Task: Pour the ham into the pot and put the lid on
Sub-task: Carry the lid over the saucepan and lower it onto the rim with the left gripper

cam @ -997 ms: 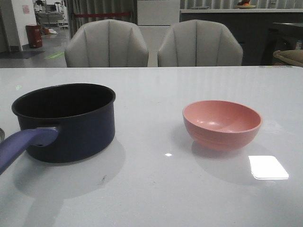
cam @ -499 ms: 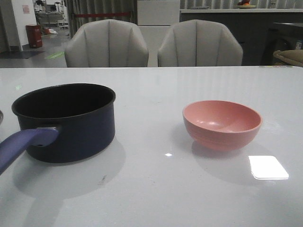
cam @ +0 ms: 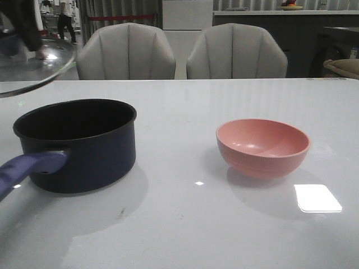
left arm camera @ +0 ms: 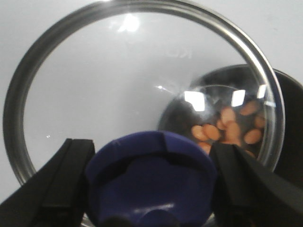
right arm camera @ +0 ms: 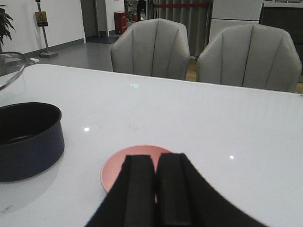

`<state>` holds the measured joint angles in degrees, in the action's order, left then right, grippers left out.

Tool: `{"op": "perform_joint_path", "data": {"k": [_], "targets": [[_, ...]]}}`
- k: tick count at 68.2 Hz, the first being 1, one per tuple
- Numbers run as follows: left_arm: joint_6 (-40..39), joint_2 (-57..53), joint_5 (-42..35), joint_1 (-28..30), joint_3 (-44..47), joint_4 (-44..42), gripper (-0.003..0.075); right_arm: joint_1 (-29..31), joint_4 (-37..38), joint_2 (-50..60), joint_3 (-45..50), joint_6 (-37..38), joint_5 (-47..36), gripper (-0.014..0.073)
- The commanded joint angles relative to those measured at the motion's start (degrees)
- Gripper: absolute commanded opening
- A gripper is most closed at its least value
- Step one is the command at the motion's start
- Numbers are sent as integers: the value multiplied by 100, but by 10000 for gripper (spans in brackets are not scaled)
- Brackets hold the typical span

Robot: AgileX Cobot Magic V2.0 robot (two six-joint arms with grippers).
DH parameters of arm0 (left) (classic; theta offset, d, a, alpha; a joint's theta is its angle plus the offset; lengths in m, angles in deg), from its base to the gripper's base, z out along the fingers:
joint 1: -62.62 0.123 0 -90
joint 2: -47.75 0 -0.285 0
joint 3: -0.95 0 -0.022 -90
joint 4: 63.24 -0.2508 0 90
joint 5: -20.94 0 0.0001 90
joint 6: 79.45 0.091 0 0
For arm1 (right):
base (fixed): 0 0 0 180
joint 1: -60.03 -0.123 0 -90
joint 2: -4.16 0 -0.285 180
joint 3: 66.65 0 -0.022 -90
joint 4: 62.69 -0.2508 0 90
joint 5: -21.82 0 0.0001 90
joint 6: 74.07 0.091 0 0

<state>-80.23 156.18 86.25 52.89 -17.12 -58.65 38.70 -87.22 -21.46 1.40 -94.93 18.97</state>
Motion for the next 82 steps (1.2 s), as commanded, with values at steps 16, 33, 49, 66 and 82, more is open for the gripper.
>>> {"op": "perform_joint_path", "data": {"k": [16, 33, 49, 66, 82], "targets": [[23, 445, 362, -1021, -690, -16, 279, -15, 3, -19, -149, -43, -489, 146], [23, 768, 742, -1055, -967, 28, 279, -15, 3, -19, -149, -43, -489, 146], [23, 768, 742, -1076, -967, 31, 279, -15, 3, -19, -149, -43, -489, 146], [78, 682, 742, -1152, -811, -165, 279, -15, 3, -19, -149, -43, -489, 146], [123, 420, 742, -1152, -627, -318, 280, -15, 3, -19, -149, -43, -489, 146]]}}
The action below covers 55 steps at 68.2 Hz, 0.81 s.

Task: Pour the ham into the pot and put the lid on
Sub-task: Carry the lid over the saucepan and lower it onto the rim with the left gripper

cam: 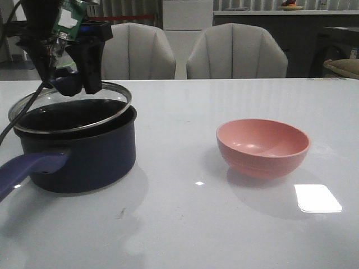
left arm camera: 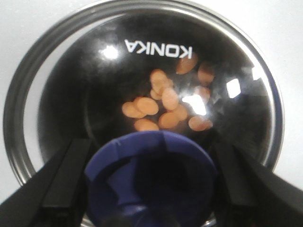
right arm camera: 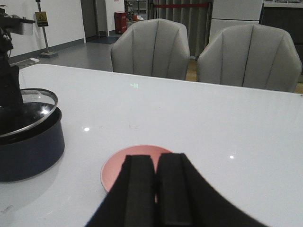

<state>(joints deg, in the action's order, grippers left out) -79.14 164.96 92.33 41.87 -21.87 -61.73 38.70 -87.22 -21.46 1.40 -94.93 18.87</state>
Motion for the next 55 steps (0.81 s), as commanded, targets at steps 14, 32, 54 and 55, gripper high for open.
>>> {"op": "perform_joint_path", "data": {"k": [14, 32, 54, 55], "targets": [[49, -366, 135, -50, -143, 226, 280, -15, 3, -19, -149, -43, -478, 146], [68, -222, 135, -50, -143, 226, 281, -15, 3, -19, -149, -43, -478, 146], [68, -117, 135, -50, -143, 226, 386, -15, 3, -19, -149, -43, -478, 146], [68, -117, 135, -50, -143, 226, 386, -15, 3, -19, -149, -43, -478, 146]]}}
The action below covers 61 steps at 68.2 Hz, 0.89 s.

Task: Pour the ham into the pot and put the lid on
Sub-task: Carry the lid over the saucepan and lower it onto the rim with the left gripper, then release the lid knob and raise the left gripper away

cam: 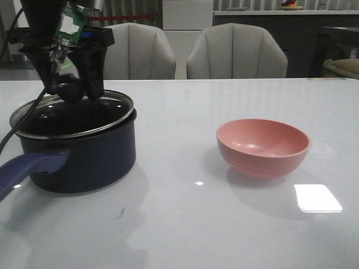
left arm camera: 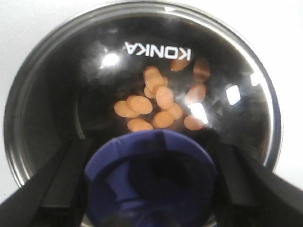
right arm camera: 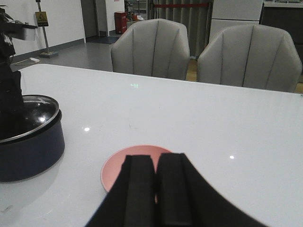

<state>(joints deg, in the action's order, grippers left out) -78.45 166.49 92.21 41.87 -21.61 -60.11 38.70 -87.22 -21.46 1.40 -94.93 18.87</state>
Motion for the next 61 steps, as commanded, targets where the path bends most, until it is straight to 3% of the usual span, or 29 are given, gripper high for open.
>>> {"op": "perform_joint_path", "data": {"k": [1, 7, 13, 44, 61], "targets": [[-2, -270, 147, -50, -169, 64, 418, -15, 3, -19, -149, -43, -478, 146], [-2, -270, 147, -50, -169, 64, 515, -15, 3, -19, -149, -43, -478, 146], [-2, -270, 75, -50, -169, 64, 556, -15, 3, -19, -149, -43, -478, 146], [-2, -270, 154, -50, -659, -70, 554, -15, 3, -19, -149, -43, -478, 146], [-2, -931, 142, -50, -732, -191, 552, -15, 3, -19, -149, -43, -478, 146]]}}
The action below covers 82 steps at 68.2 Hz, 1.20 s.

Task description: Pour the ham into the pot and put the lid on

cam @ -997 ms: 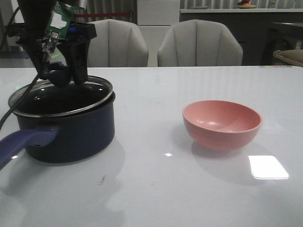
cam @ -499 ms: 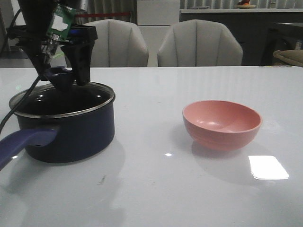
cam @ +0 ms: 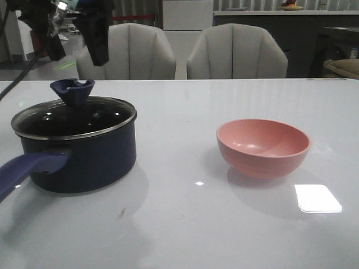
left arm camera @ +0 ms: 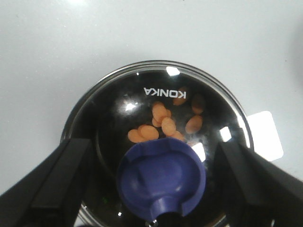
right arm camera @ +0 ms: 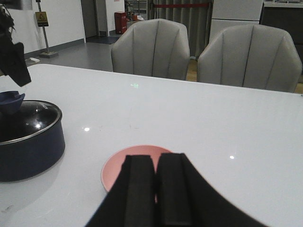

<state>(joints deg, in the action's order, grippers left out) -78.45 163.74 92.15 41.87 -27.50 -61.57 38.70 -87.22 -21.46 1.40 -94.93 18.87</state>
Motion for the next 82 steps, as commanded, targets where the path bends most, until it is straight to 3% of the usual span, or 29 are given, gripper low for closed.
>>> {"op": "perform_joint_path", "data": {"k": [1, 23, 65, 77, 82], "targets": [[-2, -713, 147, -50, -120, -43, 552, -15, 3, -19, -149, -43, -478, 146], [123, -2604, -810, -50, 1356, -43, 552, -15, 3, -19, -149, -43, -478, 146], [123, -7074, -4073, -50, 6157, -47, 552, -15, 3, -19, -149, -43, -478, 146], [123, -8450, -4424, -50, 7283, -26, 549, -15, 3, -19, -149, -43, -478, 146], [123, -9093, -4413, -50, 7692, -26, 509, -15, 3, -19, -149, -43, -478, 146]]}}
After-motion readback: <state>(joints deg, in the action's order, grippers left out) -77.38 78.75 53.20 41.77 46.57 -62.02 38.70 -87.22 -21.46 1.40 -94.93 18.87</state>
